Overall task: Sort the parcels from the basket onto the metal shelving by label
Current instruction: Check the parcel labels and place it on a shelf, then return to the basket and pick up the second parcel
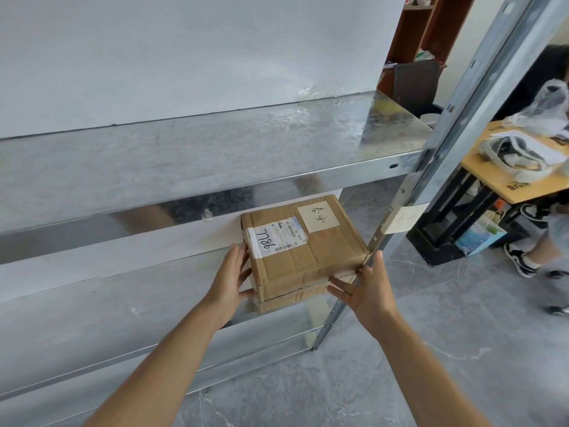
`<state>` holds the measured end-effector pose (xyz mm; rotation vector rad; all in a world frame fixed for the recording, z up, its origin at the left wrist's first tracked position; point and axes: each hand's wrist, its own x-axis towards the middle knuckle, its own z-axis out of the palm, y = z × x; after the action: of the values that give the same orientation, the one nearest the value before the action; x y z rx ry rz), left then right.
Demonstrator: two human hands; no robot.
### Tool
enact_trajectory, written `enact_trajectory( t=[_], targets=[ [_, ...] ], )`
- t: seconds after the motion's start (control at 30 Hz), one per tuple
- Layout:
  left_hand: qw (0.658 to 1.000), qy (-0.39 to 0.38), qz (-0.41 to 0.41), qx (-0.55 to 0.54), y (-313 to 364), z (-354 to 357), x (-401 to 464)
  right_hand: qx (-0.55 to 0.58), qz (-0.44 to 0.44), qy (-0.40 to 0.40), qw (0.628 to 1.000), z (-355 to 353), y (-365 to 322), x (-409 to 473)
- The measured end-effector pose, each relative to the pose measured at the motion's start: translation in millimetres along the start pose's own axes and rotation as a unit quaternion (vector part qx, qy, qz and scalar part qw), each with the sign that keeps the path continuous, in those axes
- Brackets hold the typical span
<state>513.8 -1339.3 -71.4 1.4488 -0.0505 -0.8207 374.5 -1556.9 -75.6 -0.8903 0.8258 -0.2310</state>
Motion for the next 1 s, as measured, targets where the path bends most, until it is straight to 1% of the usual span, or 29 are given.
enact_trajectory(
  t=[0.07, 0.13, 0.2, 0.23, 0.3, 0.37, 0.5, 0.63, 0.73, 0.87, 1.0],
  targets=[
    [1.000, 0.013, 0.004, -0.006, 5, -6, -4, -0.030, -0.001, 0.017, 0.999, -1, -2, -6],
    [0.999, 0.042, 0.000, -0.016, 12, -15, -11, -0.121, -0.036, 0.074, 0.989, 3, -8, -19],
    [0.997, 0.069, 0.012, -0.038, 17, -20, -20, -0.188, -0.131, 0.127, 0.965, 8, -14, -34],
    [0.995, 0.085, 0.022, -0.053, 19, -22, -26, -0.199, -0.180, 0.120, 0.956, 11, -17, -41],
    [0.988, 0.116, 0.041, -0.095, 22, -22, -42, -0.193, -0.235, 0.047, 0.951, 22, -28, -50],
    [0.977, 0.140, 0.063, -0.150, 21, -22, -60, -0.168, -0.239, -0.038, 0.956, 33, -35, -51],
    [0.948, 0.193, 0.114, -0.228, 17, -19, -105, -0.129, -0.185, -0.169, 0.959, 63, -36, -43],
    [0.912, 0.272, 0.158, -0.265, 9, -27, -155, -0.117, -0.096, -0.268, 0.952, 98, -16, -52],
    [0.881, 0.335, 0.187, -0.277, 2, -41, -194, -0.138, -0.058, -0.329, 0.932, 126, 3, -71],
    [0.847, 0.404, 0.209, -0.275, -14, -65, -254, -0.171, -0.026, -0.415, 0.893, 160, 35, -106],
    [0.809, 0.465, 0.224, -0.281, -43, -93, -321, -0.200, 0.009, -0.477, 0.856, 198, 77, -153]
  ],
)
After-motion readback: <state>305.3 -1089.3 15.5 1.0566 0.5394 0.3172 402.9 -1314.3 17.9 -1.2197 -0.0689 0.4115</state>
